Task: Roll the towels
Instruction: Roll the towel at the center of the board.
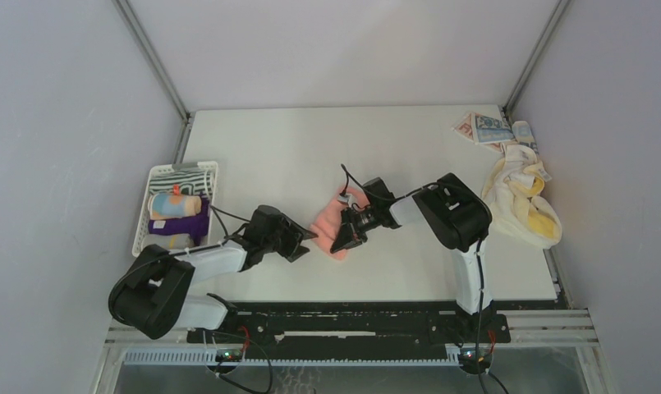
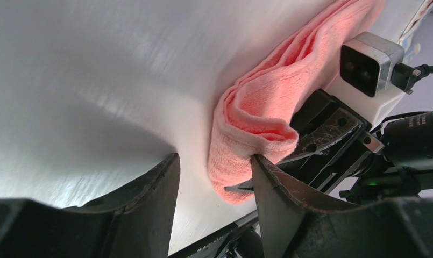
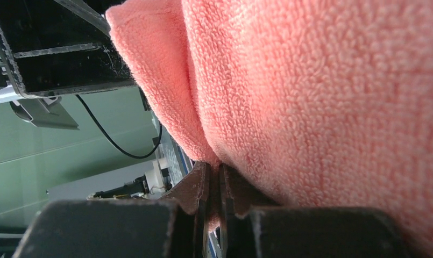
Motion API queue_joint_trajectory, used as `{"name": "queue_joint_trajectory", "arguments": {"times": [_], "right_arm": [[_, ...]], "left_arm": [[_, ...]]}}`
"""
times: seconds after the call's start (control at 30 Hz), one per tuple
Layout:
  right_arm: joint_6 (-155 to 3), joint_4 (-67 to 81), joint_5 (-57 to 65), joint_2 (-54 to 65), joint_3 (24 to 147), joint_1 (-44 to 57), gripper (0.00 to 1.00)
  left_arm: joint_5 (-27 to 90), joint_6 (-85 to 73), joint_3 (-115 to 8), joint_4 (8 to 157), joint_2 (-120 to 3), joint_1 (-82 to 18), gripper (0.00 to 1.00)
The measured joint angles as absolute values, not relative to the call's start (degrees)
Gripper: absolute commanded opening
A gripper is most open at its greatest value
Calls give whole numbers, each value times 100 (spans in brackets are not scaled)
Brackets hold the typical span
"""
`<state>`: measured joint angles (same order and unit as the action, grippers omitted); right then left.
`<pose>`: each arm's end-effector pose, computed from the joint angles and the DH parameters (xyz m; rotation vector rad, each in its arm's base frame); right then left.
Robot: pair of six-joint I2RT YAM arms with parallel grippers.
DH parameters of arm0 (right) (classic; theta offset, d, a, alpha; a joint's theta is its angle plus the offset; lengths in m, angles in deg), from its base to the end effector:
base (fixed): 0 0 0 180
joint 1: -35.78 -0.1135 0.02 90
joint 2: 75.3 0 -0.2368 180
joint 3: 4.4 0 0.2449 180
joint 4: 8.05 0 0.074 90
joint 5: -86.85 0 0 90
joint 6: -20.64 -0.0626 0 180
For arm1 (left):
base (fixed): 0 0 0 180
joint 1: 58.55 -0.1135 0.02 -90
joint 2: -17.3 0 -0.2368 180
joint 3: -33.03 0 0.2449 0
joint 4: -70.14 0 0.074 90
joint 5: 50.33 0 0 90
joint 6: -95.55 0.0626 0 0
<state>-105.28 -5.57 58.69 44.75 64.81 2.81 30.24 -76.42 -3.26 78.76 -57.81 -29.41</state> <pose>0.2679 0.2395 0.0455 0.4275 -2.4868 -1.6865 0.2062 -0.1267 0.0888 -1.1155 2.4393 -0.9862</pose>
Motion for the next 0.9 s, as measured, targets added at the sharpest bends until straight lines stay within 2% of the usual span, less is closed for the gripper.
{"name": "queue_joint_trajectory", "arguments": {"times": [0.43,0.9], "right_arm": [[-10316,-120,5863,4495,6653,277,0],[-10298,-113,5882,4510,6662,277,0]], "left_arm": [[3004,-7640,-265,7209,-5971,-2879,60],[3052,-7662,-138,6715,-6109,-2833,57]]}}
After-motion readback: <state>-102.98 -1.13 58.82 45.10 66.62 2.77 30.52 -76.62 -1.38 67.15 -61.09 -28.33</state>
